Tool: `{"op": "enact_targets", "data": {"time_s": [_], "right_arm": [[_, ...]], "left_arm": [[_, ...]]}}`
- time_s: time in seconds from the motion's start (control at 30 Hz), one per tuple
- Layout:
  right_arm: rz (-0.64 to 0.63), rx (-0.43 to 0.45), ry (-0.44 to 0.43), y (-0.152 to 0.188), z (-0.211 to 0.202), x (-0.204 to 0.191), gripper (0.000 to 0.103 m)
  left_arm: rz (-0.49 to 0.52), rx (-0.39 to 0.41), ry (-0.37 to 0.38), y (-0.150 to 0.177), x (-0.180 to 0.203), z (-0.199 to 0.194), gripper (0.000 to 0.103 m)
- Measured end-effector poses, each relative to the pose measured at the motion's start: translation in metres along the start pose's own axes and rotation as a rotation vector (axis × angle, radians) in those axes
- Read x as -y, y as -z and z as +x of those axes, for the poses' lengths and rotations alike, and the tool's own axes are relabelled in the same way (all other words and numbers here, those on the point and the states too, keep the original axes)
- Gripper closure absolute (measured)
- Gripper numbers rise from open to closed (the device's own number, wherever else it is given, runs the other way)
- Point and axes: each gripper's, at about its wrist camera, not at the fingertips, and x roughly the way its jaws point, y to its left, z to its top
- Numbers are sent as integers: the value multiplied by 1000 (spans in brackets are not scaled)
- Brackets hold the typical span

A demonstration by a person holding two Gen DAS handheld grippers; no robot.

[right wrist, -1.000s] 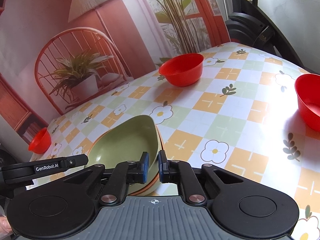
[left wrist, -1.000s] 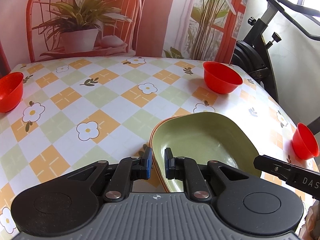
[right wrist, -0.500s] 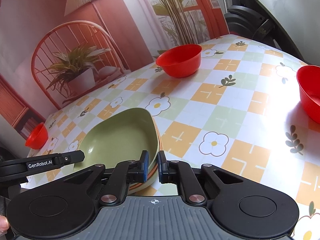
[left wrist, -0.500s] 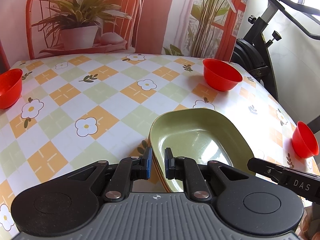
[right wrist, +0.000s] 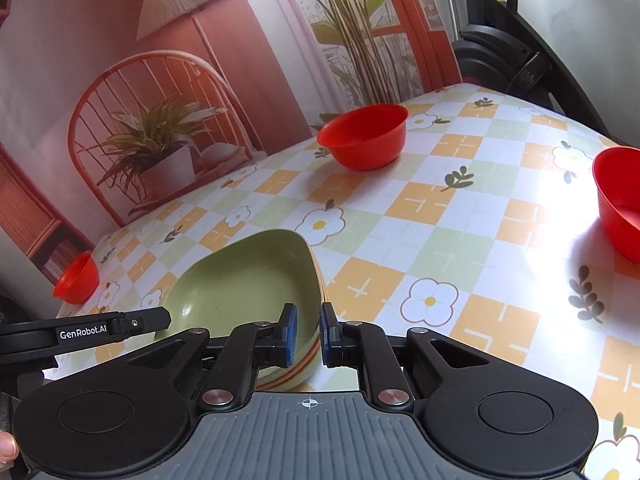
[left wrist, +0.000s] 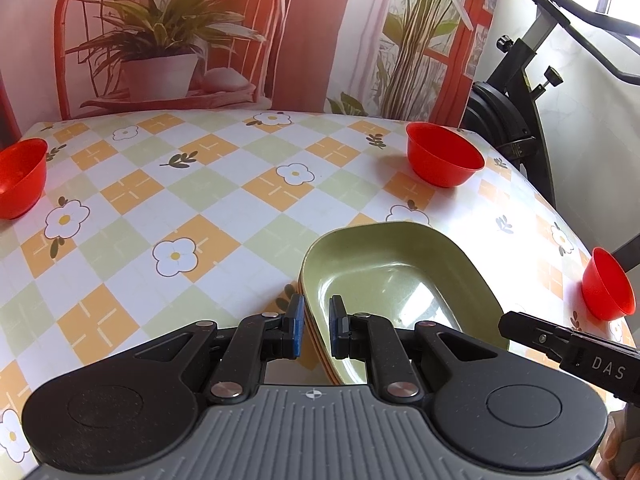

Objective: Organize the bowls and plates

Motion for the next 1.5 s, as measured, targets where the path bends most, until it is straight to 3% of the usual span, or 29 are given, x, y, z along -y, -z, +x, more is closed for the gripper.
{"op": "enact_targets", "data": {"time_s": [0.17,0.33,0.4,0.6,0.93,1.2,1.5], "right_arm": [[-27,56,-5,-7,-9,-9,84],[-78,89,-8,-14,-13,-26,83],[-94,98,-5,-18,-14,-33,82],[-99,100,-13,-31,-9,-55,81],[-108,40,-105,-52,25,-132,81],[-172,2,-161,-61,79,-211,81],[-304,-10,-191,-60,165,-303,81]], "left_arm": [[3,25,9,-9,-7,-9,87],[-30,75,38,-23,-28,-25,55],[-55,97,49,-29,-41,-33,53],[-73,183,84,-42,-82,-57,51],[-30,195,-12,-57,-149,-83,51],[-48,222,-136,-62,-213,-90,51],[-154,199,-220,-74,-293,-68,51]]}}
